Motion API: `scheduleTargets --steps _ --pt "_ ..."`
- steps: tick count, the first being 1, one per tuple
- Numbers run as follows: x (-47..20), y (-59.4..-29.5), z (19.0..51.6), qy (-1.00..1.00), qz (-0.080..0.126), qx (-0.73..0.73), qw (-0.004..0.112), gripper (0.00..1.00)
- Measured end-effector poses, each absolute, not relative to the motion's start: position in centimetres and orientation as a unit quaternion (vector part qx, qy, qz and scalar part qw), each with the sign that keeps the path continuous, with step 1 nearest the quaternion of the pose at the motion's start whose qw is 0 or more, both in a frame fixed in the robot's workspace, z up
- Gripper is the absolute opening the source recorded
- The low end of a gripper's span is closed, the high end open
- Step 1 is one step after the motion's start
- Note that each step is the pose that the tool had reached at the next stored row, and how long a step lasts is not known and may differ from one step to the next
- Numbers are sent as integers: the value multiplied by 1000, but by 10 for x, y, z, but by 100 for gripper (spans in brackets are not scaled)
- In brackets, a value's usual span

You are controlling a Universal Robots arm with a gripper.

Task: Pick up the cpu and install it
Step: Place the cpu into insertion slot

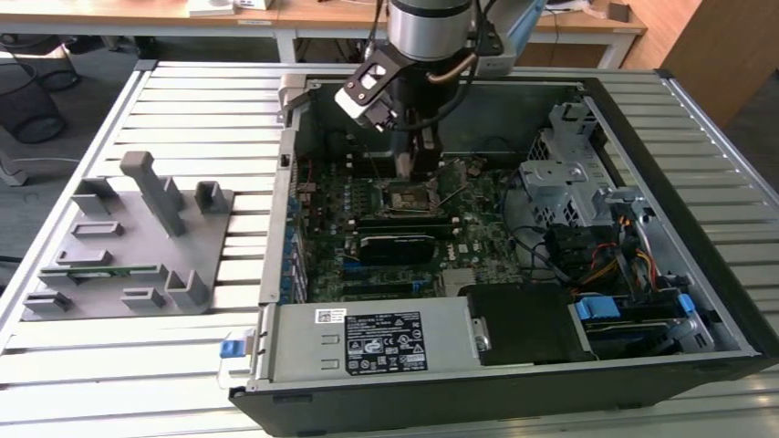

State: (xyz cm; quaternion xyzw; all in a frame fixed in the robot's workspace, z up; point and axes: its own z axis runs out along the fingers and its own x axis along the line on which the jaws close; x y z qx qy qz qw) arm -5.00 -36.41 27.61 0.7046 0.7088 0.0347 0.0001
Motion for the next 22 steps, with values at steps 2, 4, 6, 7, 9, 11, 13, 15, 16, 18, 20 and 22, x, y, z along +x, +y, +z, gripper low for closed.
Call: scheduleTargets --steps 2,4,6,7,9,11,13,15,16,18,20,22 --pt "-50 -364 272 709 34 705 0 53" --pt "-50 -363 269 708 34 705 -1 53" --pt "-50 -362 265 705 32 708 -2 53" --pt "-50 -362 264 705 32 709 -2 53" --pt "-50 -362 260 705 32 709 -3 53" --pt "-50 -362 257 705 31 709 -3 53" --pt "-50 -362 253 705 31 709 -3 53" --pt "-50 -362 250 705 31 709 -3 53" --pt "-50 -362 249 705 31 709 -3 53" --pt "-50 -362 247 705 31 709 -3 53" --pt "-50 -361 246 705 31 709 -3 53" --pt "-50 -359 245 705 31 709 -3 53"
